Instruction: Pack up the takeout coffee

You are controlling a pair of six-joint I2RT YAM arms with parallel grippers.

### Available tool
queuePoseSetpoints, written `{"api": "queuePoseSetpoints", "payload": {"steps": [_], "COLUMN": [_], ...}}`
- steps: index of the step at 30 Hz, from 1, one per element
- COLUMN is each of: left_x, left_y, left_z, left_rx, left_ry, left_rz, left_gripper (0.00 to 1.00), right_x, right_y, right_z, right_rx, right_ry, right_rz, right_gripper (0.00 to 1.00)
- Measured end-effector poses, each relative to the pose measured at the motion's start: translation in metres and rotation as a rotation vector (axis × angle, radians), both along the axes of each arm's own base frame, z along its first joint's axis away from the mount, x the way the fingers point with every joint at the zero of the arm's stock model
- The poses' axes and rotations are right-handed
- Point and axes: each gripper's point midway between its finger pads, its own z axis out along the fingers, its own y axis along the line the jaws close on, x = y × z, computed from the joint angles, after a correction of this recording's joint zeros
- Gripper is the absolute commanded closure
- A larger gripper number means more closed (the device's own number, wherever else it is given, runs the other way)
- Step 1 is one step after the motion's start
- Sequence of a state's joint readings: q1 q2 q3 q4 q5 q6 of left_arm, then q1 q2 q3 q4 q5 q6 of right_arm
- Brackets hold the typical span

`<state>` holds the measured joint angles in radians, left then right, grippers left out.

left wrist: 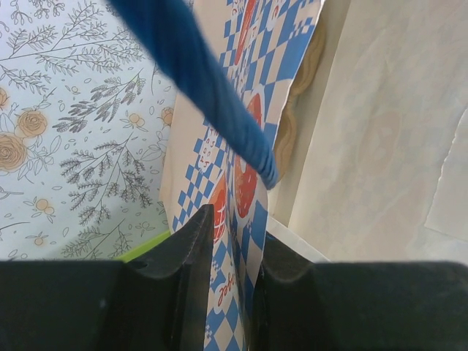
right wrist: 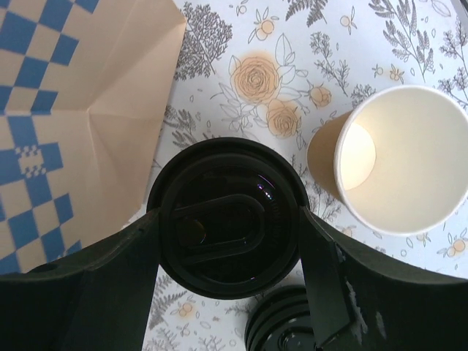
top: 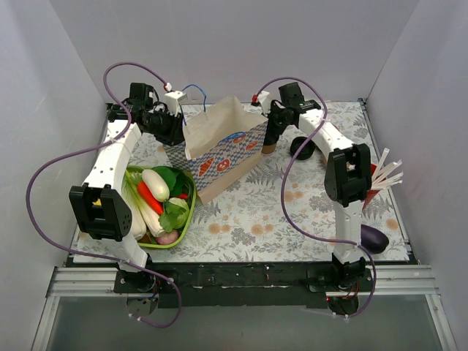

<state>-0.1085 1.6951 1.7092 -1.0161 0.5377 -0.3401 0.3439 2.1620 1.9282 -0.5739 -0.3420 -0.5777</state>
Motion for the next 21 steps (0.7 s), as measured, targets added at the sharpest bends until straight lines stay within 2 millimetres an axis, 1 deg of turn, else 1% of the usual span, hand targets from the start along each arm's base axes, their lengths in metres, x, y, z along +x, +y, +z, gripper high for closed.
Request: {"api": "queuePoseSetpoints", "payload": {"steps": [4, 8, 11, 14, 17, 19, 21], "left_x": [0.0, 0.0, 0.0, 0.001, 0.002, 0.002, 0.002], "left_y": [-0.002, -0.006, -0.009, -0.012, -0.014, -0.015, -0.016], "left_z": [-0.001, -0.001, -0.001, 0.0, 0.002, 0.002, 0.002], "left_rx": [-0.012, -0.034, -0.052, -0.068, -0.079, -0.086, -0.094], "left_ry": [0.004, 0.01, 0.019, 0.016, 0.009, 0.008, 0.011], "left_rz": [-0.008, -0.017, -0.023, -0.031, -0.039, -0.043, -0.045], "left_gripper": [0.79, 0.78, 0.78, 0.78, 0.77, 0.77, 0.77], "right_x": [-0.008, -0.018, -0.034, -0.053, -0.074, -0.091, -0.114], "right_y": [-0.01, -0.023, -0.037, -0.053, -0.069, -0.076, -0.079], "right_z": [0.01, 0.028, 0.041, 0.047, 0.045, 0.037, 0.026], "right_rx": [-0.022, -0.039, -0.048, -0.05, -0.044, -0.03, -0.007], "right_ry": [0.005, -0.009, -0.007, 0.012, 0.052, 0.086, 0.132], "right_rz": [-0.01, -0.024, -0.033, -0.044, -0.047, -0.045, -0.041], "right_gripper": [0.41, 0.42, 0.43, 0.44, 0.46, 0.46, 0.45]}}
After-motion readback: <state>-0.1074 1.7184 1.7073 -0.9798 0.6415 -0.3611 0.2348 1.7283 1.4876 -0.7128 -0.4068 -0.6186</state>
